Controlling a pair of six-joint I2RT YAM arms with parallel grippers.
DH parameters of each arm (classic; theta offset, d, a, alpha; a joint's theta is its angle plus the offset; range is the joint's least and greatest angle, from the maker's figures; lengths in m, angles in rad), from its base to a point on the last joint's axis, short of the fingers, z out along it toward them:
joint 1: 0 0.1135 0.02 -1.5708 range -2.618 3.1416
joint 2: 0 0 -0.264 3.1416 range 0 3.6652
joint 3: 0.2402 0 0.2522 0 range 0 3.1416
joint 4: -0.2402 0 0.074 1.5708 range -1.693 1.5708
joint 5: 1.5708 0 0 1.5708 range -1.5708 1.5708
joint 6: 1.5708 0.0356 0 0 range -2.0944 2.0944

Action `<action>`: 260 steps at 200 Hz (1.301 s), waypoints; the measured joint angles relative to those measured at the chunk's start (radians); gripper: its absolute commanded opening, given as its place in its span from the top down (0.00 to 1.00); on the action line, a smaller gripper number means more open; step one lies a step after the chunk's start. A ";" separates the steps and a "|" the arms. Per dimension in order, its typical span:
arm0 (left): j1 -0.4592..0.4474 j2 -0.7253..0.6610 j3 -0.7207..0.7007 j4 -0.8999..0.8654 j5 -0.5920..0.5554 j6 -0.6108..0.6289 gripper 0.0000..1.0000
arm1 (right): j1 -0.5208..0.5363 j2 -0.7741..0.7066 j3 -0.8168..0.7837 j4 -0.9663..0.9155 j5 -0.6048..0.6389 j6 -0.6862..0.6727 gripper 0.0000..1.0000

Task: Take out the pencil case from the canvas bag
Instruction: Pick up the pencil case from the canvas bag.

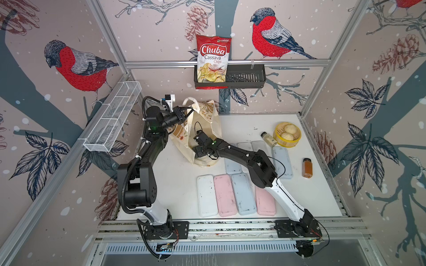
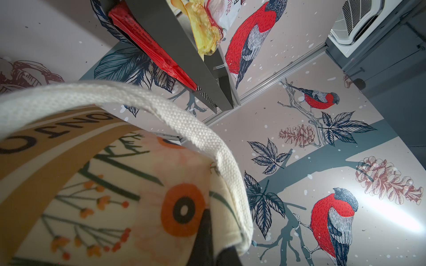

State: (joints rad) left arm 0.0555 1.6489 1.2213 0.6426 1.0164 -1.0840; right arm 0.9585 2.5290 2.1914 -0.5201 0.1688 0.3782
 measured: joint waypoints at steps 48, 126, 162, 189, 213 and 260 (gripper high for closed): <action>0.000 0.000 0.000 0.003 0.001 -0.008 1.00 | 0.017 -0.037 -0.024 -0.036 0.006 0.023 0.21; 0.000 0.013 0.000 0.008 0.004 -0.010 1.00 | 0.023 -0.068 -0.071 -0.023 0.009 0.044 0.22; 0.000 0.014 0.000 0.007 0.004 -0.008 1.00 | 0.025 -0.076 -0.075 -0.019 0.010 0.052 0.25; 0.000 0.014 0.000 0.007 0.003 -0.008 1.00 | 0.036 -0.099 -0.079 -0.028 0.016 0.066 0.28; 0.000 0.014 0.000 0.007 0.002 -0.008 1.00 | 0.050 -0.127 -0.091 -0.029 0.020 0.070 0.32; 0.000 0.020 0.000 0.006 0.001 -0.007 1.00 | 0.069 -0.196 -0.175 -0.026 0.024 0.098 0.34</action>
State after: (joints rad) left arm 0.0551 1.6691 1.2217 0.6491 1.0172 -1.0912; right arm 1.0275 2.3325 2.0163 -0.5457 0.1925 0.4759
